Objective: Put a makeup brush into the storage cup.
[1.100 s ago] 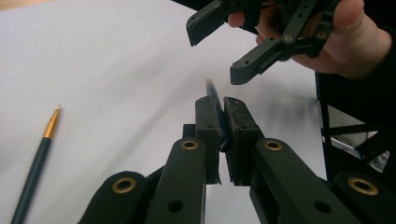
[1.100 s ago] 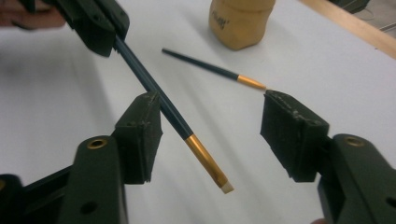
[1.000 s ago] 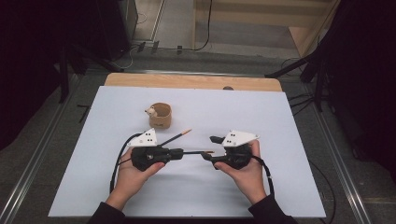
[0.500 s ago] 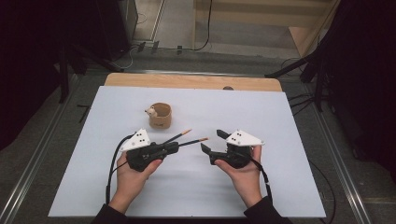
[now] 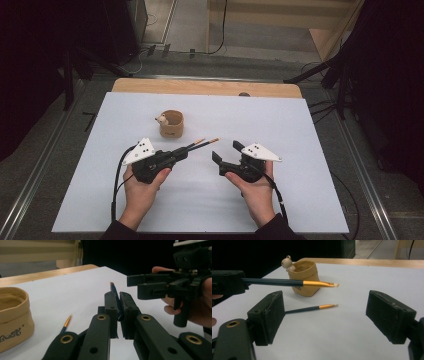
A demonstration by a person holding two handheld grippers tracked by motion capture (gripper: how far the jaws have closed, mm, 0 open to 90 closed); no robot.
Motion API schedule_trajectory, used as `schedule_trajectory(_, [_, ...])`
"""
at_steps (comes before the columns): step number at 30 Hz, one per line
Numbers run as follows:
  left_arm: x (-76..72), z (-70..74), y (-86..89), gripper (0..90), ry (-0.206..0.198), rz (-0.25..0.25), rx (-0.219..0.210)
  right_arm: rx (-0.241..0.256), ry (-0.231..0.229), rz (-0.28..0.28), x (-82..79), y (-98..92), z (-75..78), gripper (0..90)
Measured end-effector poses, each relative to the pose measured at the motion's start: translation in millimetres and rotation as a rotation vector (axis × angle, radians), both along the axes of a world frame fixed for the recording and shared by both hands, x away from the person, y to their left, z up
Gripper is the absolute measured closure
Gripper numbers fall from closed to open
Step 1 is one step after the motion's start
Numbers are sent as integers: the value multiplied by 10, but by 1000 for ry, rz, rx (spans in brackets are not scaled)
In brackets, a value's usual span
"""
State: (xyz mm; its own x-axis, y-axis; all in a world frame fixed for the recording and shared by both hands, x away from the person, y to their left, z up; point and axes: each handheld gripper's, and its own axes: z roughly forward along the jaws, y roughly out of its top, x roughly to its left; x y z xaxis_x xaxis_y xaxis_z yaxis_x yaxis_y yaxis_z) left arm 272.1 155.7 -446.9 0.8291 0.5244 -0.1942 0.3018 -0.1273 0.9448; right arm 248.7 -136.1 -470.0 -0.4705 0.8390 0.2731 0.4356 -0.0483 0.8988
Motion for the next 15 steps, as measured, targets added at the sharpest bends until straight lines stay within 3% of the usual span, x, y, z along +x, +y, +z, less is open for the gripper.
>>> schedule_trajectory(8, [-39,-31,-46,862,-31,25,-13,135,10,-59,-47,136,1,223])
schedule_trajectory(12, [-54,-40,-69,862,-39,24,-17,194,28,-60,-52,133,-12,244])
schedule_trajectory(13, [-60,-43,-79,862,-46,21,-17,242,28,-51,-59,125,-20,254])
schedule_trajectory(15, [-64,-46,-83,862,-53,19,-19,255,29,-47,-61,123,-23,266])
